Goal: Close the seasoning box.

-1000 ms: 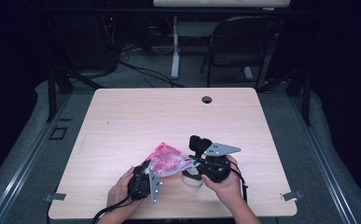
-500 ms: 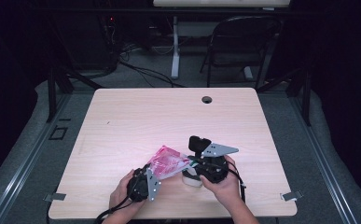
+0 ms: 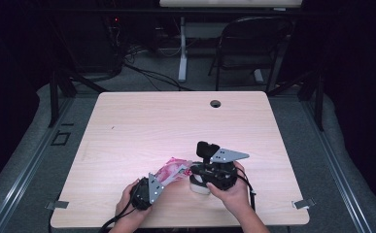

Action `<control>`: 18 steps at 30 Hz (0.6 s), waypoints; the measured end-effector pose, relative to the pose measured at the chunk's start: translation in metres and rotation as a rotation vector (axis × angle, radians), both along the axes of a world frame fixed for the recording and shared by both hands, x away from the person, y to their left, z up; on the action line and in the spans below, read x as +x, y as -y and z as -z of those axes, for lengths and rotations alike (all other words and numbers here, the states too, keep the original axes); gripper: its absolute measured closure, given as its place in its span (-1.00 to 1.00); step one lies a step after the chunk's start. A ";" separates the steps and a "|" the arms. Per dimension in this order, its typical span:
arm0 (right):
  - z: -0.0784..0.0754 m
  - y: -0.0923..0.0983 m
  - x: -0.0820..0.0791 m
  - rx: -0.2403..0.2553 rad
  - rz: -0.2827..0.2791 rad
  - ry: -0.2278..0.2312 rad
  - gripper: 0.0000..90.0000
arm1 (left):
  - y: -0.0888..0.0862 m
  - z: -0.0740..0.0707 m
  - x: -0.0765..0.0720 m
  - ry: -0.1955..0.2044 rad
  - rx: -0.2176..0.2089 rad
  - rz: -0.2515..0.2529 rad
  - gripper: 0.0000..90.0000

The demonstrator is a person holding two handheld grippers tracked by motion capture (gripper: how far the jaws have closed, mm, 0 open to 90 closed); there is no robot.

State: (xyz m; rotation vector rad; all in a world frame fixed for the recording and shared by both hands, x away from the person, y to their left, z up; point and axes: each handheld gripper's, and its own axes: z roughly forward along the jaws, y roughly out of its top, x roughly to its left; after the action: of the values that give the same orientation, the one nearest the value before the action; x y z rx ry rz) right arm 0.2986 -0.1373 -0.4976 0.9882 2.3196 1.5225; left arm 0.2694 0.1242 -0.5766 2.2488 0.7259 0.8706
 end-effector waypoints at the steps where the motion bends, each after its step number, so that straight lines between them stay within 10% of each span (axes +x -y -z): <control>1: 0.000 -0.001 0.000 0.003 0.000 0.000 0.67 | -0.001 0.001 0.001 -0.008 0.002 0.002 0.65; 18: 0.000 -0.002 0.000 0.019 0.006 0.025 0.29 | -0.013 0.005 0.010 -0.130 -0.155 -0.003 0.66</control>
State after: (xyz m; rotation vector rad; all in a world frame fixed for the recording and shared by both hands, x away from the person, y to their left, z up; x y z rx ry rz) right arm 0.2984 -0.1356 -0.4975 0.9737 2.2874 1.5491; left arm 0.2799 0.1375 -0.5816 2.1807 0.8270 0.6503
